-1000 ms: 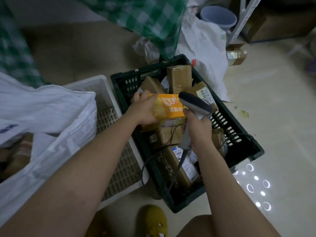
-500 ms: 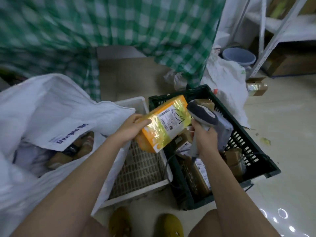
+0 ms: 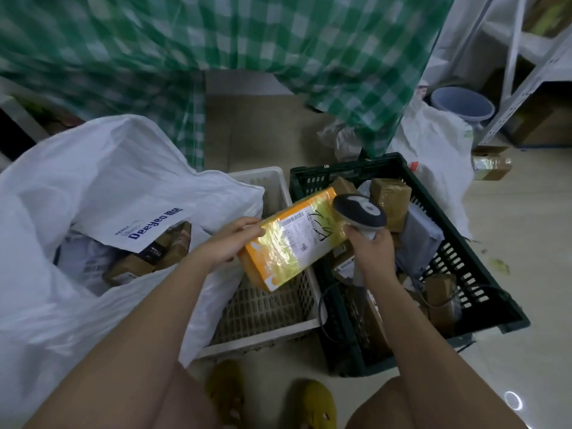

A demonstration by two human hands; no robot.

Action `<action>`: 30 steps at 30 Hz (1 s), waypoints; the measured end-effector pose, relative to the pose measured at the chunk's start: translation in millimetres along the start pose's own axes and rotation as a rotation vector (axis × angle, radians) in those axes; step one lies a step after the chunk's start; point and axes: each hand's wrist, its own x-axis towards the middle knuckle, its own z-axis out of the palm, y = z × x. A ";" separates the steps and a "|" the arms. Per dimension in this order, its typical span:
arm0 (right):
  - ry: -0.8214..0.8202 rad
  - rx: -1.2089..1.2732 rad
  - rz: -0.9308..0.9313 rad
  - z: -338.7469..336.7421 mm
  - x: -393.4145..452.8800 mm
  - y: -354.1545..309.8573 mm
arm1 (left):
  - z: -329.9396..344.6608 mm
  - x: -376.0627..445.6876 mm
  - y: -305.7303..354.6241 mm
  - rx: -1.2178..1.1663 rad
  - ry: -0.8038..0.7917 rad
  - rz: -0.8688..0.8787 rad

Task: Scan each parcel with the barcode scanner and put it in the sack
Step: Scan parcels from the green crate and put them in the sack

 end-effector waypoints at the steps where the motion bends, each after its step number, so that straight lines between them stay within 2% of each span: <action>1: -0.005 0.014 0.001 -0.9 3.7 0.9 | -6.5 1.1 -2.9 0.001 0.000 0.007; 5: -0.124 -0.042 0.067 5.3 14.1 18.1 | -14.6 4.9 -17.8 -0.047 -0.037 0.007; 11: -0.090 -0.123 0.054 24.8 17.9 31.4 | -12.4 12.6 -22.7 -0.302 0.155 -0.056; 17: -0.057 -0.131 0.052 25.6 19.5 32.2 | -7.4 9.4 -19.7 -0.419 0.062 -0.058; 23: -0.068 -0.099 0.048 21.4 20.8 32.2 | -0.4 5.5 -14.4 -0.317 0.003 -0.016; 26: -0.087 -0.076 0.048 20.0 19.6 33.0 | -5.8 8.3 -17.7 -0.273 0.090 -0.005; 30: -0.108 -0.083 0.071 19.3 15.4 29.5 | -7.8 11.2 -19.8 -0.352 0.191 0.016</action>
